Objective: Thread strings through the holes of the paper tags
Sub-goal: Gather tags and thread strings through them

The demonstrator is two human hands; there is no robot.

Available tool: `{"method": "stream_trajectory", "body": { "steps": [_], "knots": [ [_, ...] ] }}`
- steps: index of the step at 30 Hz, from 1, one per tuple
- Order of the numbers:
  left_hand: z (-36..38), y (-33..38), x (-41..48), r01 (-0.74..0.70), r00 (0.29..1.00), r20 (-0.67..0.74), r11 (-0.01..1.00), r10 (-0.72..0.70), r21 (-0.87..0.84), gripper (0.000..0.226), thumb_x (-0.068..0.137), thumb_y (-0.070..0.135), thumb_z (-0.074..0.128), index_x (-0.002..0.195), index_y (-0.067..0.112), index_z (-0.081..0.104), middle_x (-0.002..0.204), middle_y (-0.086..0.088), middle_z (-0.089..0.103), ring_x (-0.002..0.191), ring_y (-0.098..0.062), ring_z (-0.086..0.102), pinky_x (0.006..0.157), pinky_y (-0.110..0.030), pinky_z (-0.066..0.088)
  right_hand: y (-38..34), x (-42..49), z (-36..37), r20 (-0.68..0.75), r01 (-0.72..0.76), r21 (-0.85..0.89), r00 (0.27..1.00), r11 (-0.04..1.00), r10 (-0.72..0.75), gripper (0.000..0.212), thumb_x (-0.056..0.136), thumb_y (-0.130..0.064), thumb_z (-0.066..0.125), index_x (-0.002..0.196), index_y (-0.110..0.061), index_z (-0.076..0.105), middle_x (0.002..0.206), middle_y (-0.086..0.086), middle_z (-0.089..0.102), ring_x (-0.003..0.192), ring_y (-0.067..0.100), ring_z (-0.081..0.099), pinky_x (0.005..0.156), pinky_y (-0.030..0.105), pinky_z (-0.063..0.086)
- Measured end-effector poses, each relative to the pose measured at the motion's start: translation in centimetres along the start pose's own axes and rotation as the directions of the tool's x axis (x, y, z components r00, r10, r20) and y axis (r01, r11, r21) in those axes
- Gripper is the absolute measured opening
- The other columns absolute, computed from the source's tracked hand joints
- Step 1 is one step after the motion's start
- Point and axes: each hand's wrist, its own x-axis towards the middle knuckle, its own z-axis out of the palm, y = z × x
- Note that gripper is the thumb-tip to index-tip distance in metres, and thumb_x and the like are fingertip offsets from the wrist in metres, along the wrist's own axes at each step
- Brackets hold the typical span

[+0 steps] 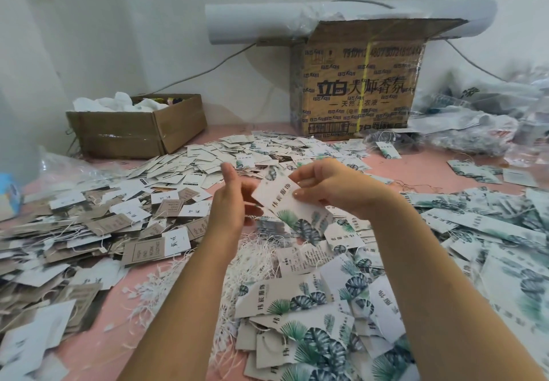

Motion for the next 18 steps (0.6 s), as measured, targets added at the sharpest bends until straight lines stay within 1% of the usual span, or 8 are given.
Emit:
{"method": "stream_trajectory", "body": {
  "steps": [1,3,6,9,12,15,17,18],
  "knots": [
    [-0.2,-0.2,0.1,-0.008,1.000,0.002,0.999,0.008,0.036,0.068,0.078,0.072,0.019,0.062,0.023,0.064,0.058,0.003,0.066,0.053,-0.006,0.059,0.043,-0.016,0.041,0.1,-0.2,-0.4,0.040,-0.037,-0.042,0.998,0.998,0.038,0.016,0.087,0.005,0.056,0.098,-0.006,0.058,0.086,0.008,0.069,0.074,0.018,0.067,0.061,0.023,0.053],
    [-0.9,-0.7,0.3,-0.022,0.999,0.027,0.982,0.017,0.189,0.048,0.093,0.052,0.038,0.068,0.018,0.061,0.064,0.002,0.063,0.056,-0.009,0.056,0.043,-0.012,0.037,0.2,-0.7,-0.8,0.118,-0.090,-0.196,0.986,0.977,0.114,0.013,0.086,0.004,0.057,0.096,-0.003,0.059,0.082,0.006,0.069,0.073,0.018,0.067,0.062,0.024,0.053],
    [-1.6,-1.6,0.7,-0.089,0.978,0.207,0.828,-0.034,0.554,0.015,0.089,0.024,0.060,0.074,0.022,0.061,0.073,0.008,0.062,0.061,-0.004,0.053,0.054,-0.017,0.039,0.1,-0.9,-0.6,0.232,-0.131,-0.319,0.950,0.939,0.211,0.011,0.086,0.003,0.057,0.085,-0.007,0.062,0.066,-0.006,0.069,0.062,0.008,0.065,0.058,0.019,0.051],
    [-1.3,-2.4,0.7,-0.107,0.957,0.259,0.672,-0.131,0.733,0.013,0.083,0.021,0.068,0.074,0.025,0.060,0.079,0.009,0.062,0.070,-0.004,0.053,0.066,-0.024,0.042,0.1,-0.7,0.1,0.306,-0.128,-0.431,0.910,0.893,0.279,0.023,0.086,0.003,0.058,0.071,-0.015,0.061,0.058,-0.011,0.064,0.058,0.004,0.060,0.056,0.015,0.047],
    [-1.3,-3.0,0.5,-0.123,0.966,0.231,0.580,-0.115,0.805,0.013,0.083,0.021,0.069,0.076,0.027,0.059,0.078,0.014,0.057,0.072,-0.001,0.052,0.074,-0.027,0.046,0.0,-0.6,0.8,0.340,-0.100,-0.534,0.884,0.840,0.322,0.025,0.084,-0.002,0.063,0.066,-0.020,0.062,0.053,-0.015,0.061,0.057,0.003,0.056,0.057,0.014,0.043],
    [-1.5,-2.8,0.4,-0.124,0.965,0.234,0.579,-0.119,0.806,0.009,0.082,0.029,0.070,0.079,0.023,0.065,0.076,0.012,0.061,0.072,-0.007,0.057,0.077,-0.030,0.050,-0.4,-0.8,1.4,0.379,-0.083,-0.583,0.852,0.808,0.362,0.007,0.083,-0.006,0.066,0.082,-0.012,0.069,0.065,-0.008,0.065,0.067,0.009,0.059,0.068,0.020,0.049],
    [-1.5,-2.6,0.3,-0.128,0.954,0.259,0.582,-0.148,0.803,0.017,0.083,0.034,0.069,0.075,0.020,0.065,0.071,0.007,0.064,0.066,-0.009,0.058,0.071,-0.029,0.049,-0.8,-0.9,1.9,0.422,-0.062,-0.631,0.810,0.774,0.408,0.019,0.085,-0.007,0.064,0.103,-0.003,0.067,0.075,0.006,0.065,0.074,0.019,0.058,0.082,0.031,0.051],
    [-1.4,-2.5,0.2,-0.131,0.951,0.266,0.577,-0.156,0.806,0.019,0.083,0.034,0.069,0.072,0.019,0.065,0.070,0.007,0.064,0.064,-0.009,0.057,0.069,-0.028,0.049,-0.9,-0.8,2.1,0.440,-0.057,-0.655,0.782,0.753,0.442,0.025,0.086,-0.008,0.062,0.110,-0.001,0.065,0.081,0.013,0.064,0.077,0.021,0.055,0.083,0.033,0.051]
  ]
}}
